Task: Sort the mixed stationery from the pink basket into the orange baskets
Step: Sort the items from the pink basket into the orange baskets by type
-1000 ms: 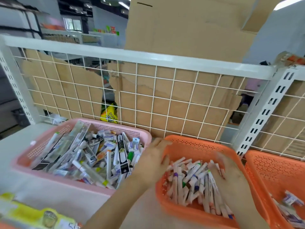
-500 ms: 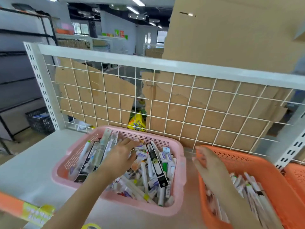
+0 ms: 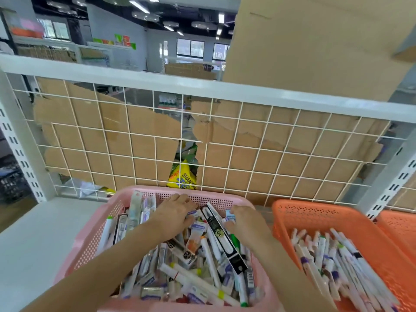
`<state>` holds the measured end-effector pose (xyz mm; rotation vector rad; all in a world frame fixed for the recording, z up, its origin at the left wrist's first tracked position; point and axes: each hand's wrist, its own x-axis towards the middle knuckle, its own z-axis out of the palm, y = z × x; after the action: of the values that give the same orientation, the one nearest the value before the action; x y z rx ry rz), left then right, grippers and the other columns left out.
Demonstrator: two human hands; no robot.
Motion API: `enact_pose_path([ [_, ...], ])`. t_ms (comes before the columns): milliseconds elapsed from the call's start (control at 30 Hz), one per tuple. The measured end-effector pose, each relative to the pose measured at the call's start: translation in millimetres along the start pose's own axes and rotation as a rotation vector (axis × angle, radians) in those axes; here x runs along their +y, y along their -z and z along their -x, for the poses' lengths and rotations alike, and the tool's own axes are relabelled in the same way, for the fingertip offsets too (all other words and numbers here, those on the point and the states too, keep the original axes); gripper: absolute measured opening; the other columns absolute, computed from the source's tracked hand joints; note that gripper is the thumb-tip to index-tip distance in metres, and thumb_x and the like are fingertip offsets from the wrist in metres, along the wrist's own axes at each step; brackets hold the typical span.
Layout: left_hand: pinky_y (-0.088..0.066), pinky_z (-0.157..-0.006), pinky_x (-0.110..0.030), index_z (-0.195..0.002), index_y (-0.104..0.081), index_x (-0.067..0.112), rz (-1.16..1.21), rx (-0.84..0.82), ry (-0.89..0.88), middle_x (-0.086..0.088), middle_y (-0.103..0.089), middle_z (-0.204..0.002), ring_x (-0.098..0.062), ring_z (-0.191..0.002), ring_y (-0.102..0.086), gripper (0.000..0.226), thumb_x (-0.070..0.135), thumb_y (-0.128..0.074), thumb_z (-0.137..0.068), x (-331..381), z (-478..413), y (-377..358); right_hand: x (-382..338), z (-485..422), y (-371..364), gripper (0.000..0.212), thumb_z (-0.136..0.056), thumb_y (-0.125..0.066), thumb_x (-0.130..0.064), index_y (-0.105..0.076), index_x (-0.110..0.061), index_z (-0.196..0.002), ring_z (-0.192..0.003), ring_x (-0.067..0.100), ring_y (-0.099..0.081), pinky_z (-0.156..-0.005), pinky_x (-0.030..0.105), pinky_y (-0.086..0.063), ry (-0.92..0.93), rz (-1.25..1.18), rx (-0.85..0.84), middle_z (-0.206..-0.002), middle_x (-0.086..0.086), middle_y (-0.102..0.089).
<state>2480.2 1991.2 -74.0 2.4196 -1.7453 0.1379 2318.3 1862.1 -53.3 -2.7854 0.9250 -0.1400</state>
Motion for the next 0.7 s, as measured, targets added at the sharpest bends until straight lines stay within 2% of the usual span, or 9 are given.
enact_pose_path([
  [100, -0.031, -0.101, -0.03, -0.133, -0.049, 0.019, -0.007, 0.023, -0.052, -0.005, -0.046, -0.129, -0.023, -0.118, -0.04, 0.04, 0.033, -0.046, -0.096, -4.5, -5.6, -2.7, 0.0, -3.3, -5.4, 0.036, -0.084, -0.063, -0.043, -0.058, -0.014, -0.104, -0.096, 0.023, -0.059, -0.074, 0.032, -0.047, -0.017, -0.018, -0.019, -0.105, 0.005, -0.062],
  [233, -0.036, -0.099, -0.033, -0.135, -0.047, 0.021, -0.049, -0.008, -0.088, -0.004, -0.048, -0.124, -0.024, -0.114, -0.042, 0.04, 0.032, -0.04, -0.097, -7.9, -8.5, -5.4, -1.7, -2.8, -7.6, 0.033, -0.082, -0.064, -0.044, -0.061, -0.019, -0.104, -0.093, 0.018, -0.059, -0.079, 0.034, -0.051, -0.021, -0.04, 0.01, -0.104, -0.001, -0.063],
  [267, -0.041, -0.095, -0.034, -0.13, -0.052, 0.022, -0.069, -0.009, -0.112, -0.003, -0.052, -0.118, -0.024, -0.109, -0.046, 0.041, 0.033, -0.038, -0.094, -6.7, -7.6, -4.7, -2.5, -3.0, -8.3, 0.032, -0.084, -0.063, -0.04, -0.061, -0.02, -0.109, -0.097, 0.017, -0.059, -0.08, 0.032, -0.05, -0.017, -0.043, 0.02, -0.108, -0.002, -0.062],
  [333, -0.054, -0.072, -0.031, -0.101, -0.069, 0.024, -0.07, 0.011, -0.146, 0.002, -0.061, -0.09, -0.02, -0.084, -0.058, 0.037, 0.035, -0.044, -0.077, -7.3, -8.4, -4.6, -4.5, -3.5, -10.0, 0.031, -0.089, -0.057, -0.031, -0.059, -0.019, -0.118, -0.105, 0.016, -0.058, -0.083, 0.028, -0.045, 0.013, -0.033, 0.044, -0.116, -0.001, -0.061],
  [367, -0.055, -0.061, -0.028, -0.088, -0.071, 0.025, -0.086, 0.04, -0.154, 0.006, -0.061, -0.078, -0.017, -0.073, -0.06, 0.03, 0.034, -0.05, -0.068, -8.6, -8.0, -5.9, -4.9, -4.2, -11.9, 0.031, -0.091, -0.055, -0.026, -0.058, -0.017, -0.12, -0.107, 0.016, -0.057, -0.084, 0.026, -0.043, 0.035, -0.033, 0.056, -0.119, 0.0, -0.061],
  [400, -0.055, -0.058, -0.027, -0.082, -0.07, 0.025, -0.086, 0.088, -0.159, 0.008, -0.06, -0.075, -0.016, -0.069, -0.06, 0.027, 0.032, -0.052, -0.064, -10.4, -7.6, -8.0, -5.2, -4.9, -13.4, 0.03, -0.092, -0.053, -0.024, -0.058, -0.015, -0.12, -0.107, 0.016, -0.057, -0.085, 0.025, -0.042, 0.053, -0.041, 0.062, -0.119, 0.002, -0.061],
  [467, -0.056, -0.064, -0.031, -0.09, -0.067, 0.021, -0.018, 0.086, -0.18, 0.004, -0.061, -0.083, -0.019, -0.077, -0.06, 0.028, 0.025, -0.053, -0.066, -10.4, -6.7, -10.4, -5.7, -6.3, -15.9, 0.027, -0.094, -0.05, -0.024, -0.058, -0.013, -0.117, -0.103, 0.017, -0.056, -0.08, 0.025, -0.039, 0.066, -0.067, 0.072, -0.116, 0.004, -0.061],
  [567, -0.046, -0.09, -0.04, -0.121, -0.056, 0.014, 0.025, 0.002, -0.176, -0.007, -0.054, -0.113, -0.027, -0.106, -0.048, 0.038, 0.015, -0.051, -0.084, -8.1, -7.0, -9.0, -4.9, -8.0, -19.2, 0.022, -0.095, -0.047, -0.024, -0.055, -0.012, -0.112, -0.097, 0.02, -0.056, -0.077, 0.029, -0.04, 0.07, -0.086, 0.085, -0.11, 0.006, -0.061],
  [700, -0.038, -0.098, -0.033, -0.132, -0.047, 0.019, 0.015, -0.062, -0.12, -0.005, -0.05, -0.124, -0.024, -0.118, -0.04, 0.046, 0.014, -0.052, -0.086, -6.7, -8.9, -6.4, -3.2, -9.3, -21.9, 0.021, -0.095, -0.047, -0.023, -0.054, -0.012, -0.112, -0.095, 0.02, -0.056, -0.08, 0.032, -0.043, 0.083, -0.102, 0.095, -0.109, 0.006, -0.06],
])
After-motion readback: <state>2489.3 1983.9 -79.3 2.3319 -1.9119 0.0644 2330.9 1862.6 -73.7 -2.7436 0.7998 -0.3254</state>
